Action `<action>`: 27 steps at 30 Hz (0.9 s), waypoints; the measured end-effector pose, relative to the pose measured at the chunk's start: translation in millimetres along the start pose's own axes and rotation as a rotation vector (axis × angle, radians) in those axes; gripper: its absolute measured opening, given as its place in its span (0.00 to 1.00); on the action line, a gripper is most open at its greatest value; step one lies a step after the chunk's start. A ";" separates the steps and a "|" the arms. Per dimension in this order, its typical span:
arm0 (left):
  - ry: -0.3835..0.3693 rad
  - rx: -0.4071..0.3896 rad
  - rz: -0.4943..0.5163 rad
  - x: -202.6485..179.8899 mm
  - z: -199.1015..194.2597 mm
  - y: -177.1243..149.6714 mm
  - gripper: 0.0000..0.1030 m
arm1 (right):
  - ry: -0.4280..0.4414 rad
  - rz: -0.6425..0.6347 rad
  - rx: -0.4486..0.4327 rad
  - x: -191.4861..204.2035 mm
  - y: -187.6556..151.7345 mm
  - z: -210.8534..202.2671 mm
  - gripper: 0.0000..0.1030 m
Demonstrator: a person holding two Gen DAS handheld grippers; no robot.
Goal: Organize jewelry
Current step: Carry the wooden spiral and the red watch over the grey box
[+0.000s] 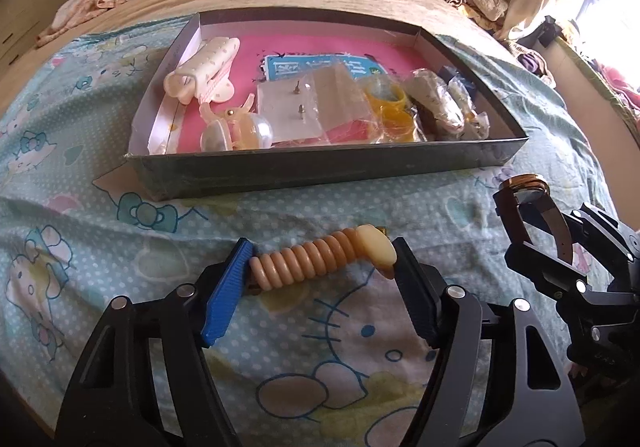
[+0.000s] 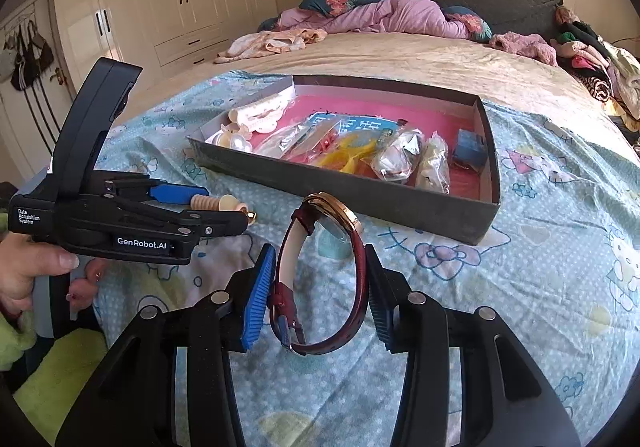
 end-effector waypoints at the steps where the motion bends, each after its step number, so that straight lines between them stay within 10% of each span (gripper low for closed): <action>1: -0.001 -0.016 0.006 -1.1 -5.0 2.3 0.61 | -0.001 -0.001 -0.008 0.2 2.1 -3.1 0.41; 27: -0.001 -0.160 0.037 -9.6 -39.1 80.4 0.61 | -0.095 -0.033 -0.169 -41.3 89.0 -39.4 0.41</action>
Point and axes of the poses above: each gripper's, at about its wrist camera, not at the fingertips, and z roughly the way its jaws point, x to its left, y to its top, the point moved 10 cm from there along z, roughly the way its jaws point, and after that the axes turned 1 degree about y, right-handed, at the moved point
